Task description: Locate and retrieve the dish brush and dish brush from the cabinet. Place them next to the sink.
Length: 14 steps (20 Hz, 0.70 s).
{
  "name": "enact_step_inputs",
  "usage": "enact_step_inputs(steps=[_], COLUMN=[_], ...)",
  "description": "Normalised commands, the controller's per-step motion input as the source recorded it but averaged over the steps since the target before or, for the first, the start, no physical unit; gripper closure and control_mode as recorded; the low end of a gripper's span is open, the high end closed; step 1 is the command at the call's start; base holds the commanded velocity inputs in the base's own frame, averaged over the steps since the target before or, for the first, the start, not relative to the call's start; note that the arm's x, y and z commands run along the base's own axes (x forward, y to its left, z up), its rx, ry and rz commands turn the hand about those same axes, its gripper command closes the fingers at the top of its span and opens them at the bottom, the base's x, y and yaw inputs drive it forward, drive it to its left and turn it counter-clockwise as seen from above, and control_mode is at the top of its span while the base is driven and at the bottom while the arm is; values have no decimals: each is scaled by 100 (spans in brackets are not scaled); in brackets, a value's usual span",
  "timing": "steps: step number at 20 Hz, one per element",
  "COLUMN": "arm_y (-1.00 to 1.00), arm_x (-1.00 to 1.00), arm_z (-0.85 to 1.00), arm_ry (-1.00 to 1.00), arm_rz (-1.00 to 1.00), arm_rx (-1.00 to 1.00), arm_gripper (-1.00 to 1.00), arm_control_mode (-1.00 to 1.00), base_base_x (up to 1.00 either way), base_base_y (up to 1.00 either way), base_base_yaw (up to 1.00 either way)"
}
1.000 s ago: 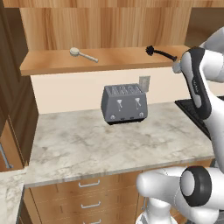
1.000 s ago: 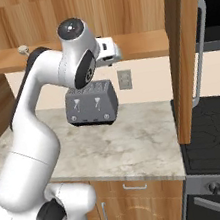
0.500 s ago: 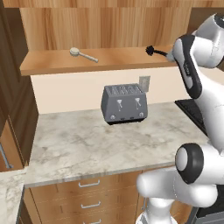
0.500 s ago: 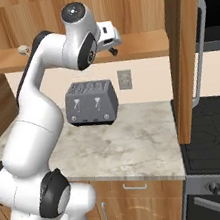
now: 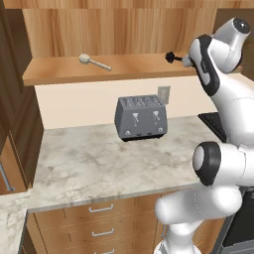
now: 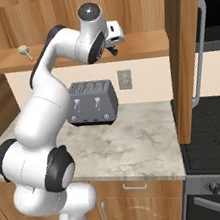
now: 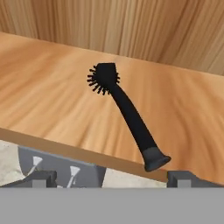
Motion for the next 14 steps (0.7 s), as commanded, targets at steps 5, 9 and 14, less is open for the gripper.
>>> enact_step_inputs(steps=[5, 9, 14], arm_y=[-17, -22, -15], arm_x=[61, 56, 45], arm_z=[-6, 0, 0], arm_ry=[8, 17, 8], arm_rz=[5, 3, 4], arm_rx=[1, 0, 0], arm_gripper=[-100, -100, -100], arm_control_mode=[-100, -100, -100], base_base_x=[0, 0, 0], base_base_y=[0, 0, 0], base_base_yaw=[0, 0, 0])
